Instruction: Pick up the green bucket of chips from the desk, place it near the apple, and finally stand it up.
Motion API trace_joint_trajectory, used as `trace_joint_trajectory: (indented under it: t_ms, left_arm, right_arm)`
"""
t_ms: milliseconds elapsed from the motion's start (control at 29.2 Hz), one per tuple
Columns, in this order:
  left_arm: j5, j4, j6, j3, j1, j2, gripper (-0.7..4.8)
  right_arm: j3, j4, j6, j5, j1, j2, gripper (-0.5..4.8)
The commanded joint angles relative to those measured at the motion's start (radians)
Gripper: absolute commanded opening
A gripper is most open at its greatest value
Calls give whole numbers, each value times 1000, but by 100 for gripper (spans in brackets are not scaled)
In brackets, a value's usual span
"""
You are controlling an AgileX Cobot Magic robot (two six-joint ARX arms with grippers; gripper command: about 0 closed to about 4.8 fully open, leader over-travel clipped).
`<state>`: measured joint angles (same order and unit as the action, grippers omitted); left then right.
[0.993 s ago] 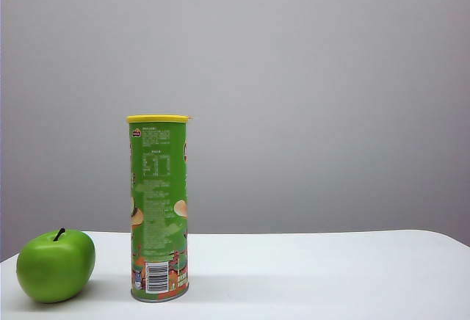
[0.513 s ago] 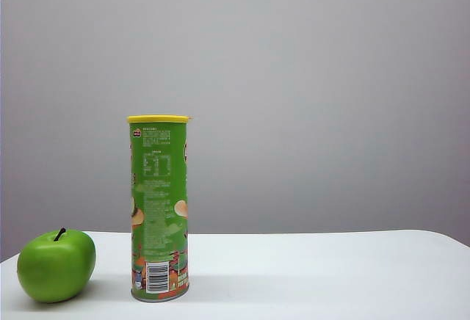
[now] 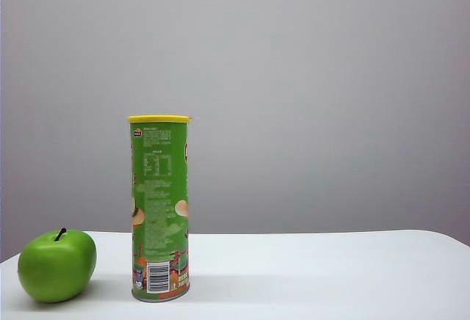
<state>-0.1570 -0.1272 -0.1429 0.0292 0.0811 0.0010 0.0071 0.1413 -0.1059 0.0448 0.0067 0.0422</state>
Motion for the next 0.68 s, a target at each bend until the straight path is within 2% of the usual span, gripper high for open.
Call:
trace_joint_trajectory:
  t_ms: [34, 137, 411, 685]
  left_arm:
    - [-5, 25, 4, -21, 0, 0, -6]
    - [-5, 29, 4, -23, 0, 0, -6]
    - [-5, 30, 34, -23, 0, 0, -6]
    - [19, -26, 140, -23, 0, 0, -5]
  right_arm:
    - [-6, -86, 5, -34, 0, -41, -1]
    - [-6, -189, 3, -55, 0, -42, -1]
    - [-6, -325, -58, -136, 0, -37, -1]
    - [-6, -331, -58, -54, 0, -21, 4]
